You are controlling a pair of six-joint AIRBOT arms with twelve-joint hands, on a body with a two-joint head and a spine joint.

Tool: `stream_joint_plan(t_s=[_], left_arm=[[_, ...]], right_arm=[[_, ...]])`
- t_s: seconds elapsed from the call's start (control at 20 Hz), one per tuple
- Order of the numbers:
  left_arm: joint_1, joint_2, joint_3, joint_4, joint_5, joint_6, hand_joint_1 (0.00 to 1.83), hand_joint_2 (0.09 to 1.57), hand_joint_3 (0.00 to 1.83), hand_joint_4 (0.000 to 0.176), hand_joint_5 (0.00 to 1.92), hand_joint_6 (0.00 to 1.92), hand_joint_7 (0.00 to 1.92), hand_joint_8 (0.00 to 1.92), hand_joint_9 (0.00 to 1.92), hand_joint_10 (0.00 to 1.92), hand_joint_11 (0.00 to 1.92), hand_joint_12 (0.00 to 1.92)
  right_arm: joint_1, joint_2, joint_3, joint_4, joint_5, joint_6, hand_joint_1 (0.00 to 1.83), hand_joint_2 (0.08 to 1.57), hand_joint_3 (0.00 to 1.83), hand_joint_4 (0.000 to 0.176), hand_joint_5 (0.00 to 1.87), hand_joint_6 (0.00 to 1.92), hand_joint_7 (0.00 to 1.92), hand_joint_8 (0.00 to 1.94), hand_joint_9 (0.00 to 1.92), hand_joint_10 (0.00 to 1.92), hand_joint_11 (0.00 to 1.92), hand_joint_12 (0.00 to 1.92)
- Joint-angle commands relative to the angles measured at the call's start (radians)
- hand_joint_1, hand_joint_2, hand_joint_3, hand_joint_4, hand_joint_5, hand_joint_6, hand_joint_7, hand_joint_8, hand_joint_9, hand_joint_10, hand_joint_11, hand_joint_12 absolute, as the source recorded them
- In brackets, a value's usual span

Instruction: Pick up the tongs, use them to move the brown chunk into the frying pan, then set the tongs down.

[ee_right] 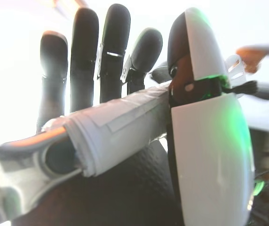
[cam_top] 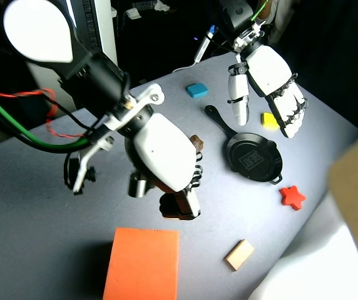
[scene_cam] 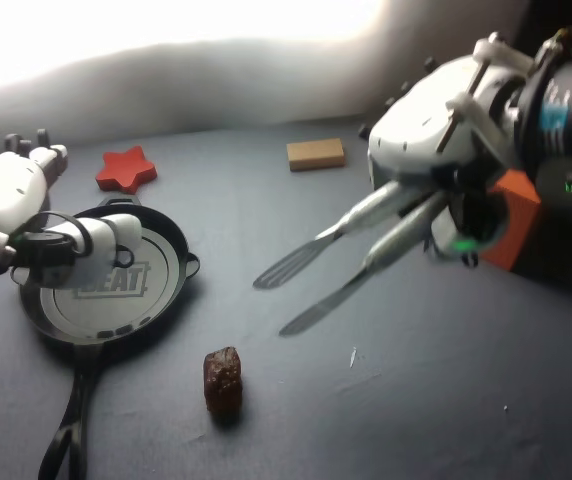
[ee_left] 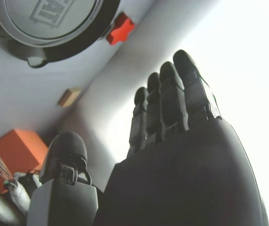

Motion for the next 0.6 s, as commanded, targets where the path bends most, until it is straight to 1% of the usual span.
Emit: stream_joint_plan(t_s=[0.0,0.1,0.15,0.2,0.25,0.35,0.45,0.5,0.55], left_arm=[[-0.005,0.02,0.004,0.08,-0.07,-0.001,0.07,1.29,0.0,0.007,0.12,0.0,0.17,0.0,0.17,0.0,0.0,0.52],[-0.005,0.037,0.007,0.08,-0.07,-0.001,0.06,1.29,0.0,0.009,0.12,0.0,0.17,0.0,0.17,0.0,0.0,0.52],[-0.006,0.046,0.01,0.08,-0.07,-0.001,0.06,1.28,0.0,0.007,0.13,0.01,0.17,0.0,0.18,0.0,0.0,0.52],[-0.006,0.055,0.013,0.08,-0.07,-0.001,0.1,1.29,0.0,0.0,0.14,0.01,0.17,0.0,0.16,0.0,0.0,0.53],[-0.005,0.061,0.019,0.079,-0.071,-0.001,0.1,1.29,0.0,0.0,0.14,0.01,0.17,0.0,0.16,0.0,0.0,0.53],[-0.008,0.064,0.03,0.079,-0.068,-0.006,0.14,1.28,0.0,0.0,0.16,0.01,0.17,0.0,0.18,0.0,0.0,0.56],[-0.012,0.065,0.04,0.078,-0.061,-0.006,0.12,1.29,0.0,0.0,0.15,0.0,0.17,0.0,0.18,0.0,0.0,0.56],[-0.012,0.065,0.044,0.076,-0.057,-0.006,0.1,1.29,0.0,0.0,0.15,0.0,0.18,0.0,0.18,0.0,0.0,0.56],[-0.013,0.065,0.048,0.071,-0.055,-0.006,0.1,1.29,0.0,0.0,0.15,0.0,0.18,0.0,0.18,0.0,0.0,0.56]], right_arm=[[0.015,0.004,-0.02,-0.041,0.01,0.022,1.11,1.2,0.0,0.0,0.81,1.24,0.91,0.56,0.71,1.02,0.42,1.74],[0.011,0.004,-0.063,-0.058,-0.021,0.074,1.11,1.2,0.0,0.0,0.81,1.24,0.91,0.56,0.71,1.02,0.42,1.74],[0.006,0.003,-0.081,-0.087,-0.029,0.109,1.1,1.21,0.0,0.0,0.8,1.26,0.89,0.56,0.7,1.02,0.4,1.74],[-0.002,0.0,-0.106,-0.156,-0.056,0.19,1.1,1.21,0.0,0.0,0.79,1.27,0.89,0.57,0.7,1.02,0.41,1.74],[-0.01,-0.008,-0.124,-0.217,-0.092,0.27,1.1,1.21,0.0,0.0,0.79,1.27,0.89,0.57,0.7,1.02,0.41,1.74],[-0.015,-0.024,-0.136,-0.26,-0.123,0.34,1.1,1.22,0.0,0.0,0.77,1.29,0.88,0.56,0.69,1.02,0.4,1.73],[-0.02,-0.039,-0.136,-0.261,-0.147,0.367,1.1,1.22,0.0,0.0,0.77,1.3,0.87,0.56,0.69,1.01,0.39,1.73],[-0.023,-0.047,-0.136,-0.261,-0.154,0.369,1.11,1.21,0.0,0.0,0.8,1.26,0.89,0.56,0.71,1.0,0.43,1.72],[-0.028,-0.058,-0.135,-0.261,-0.169,0.379,1.11,1.21,0.0,0.0,0.8,1.26,0.89,0.56,0.71,1.0,0.43,1.72]])
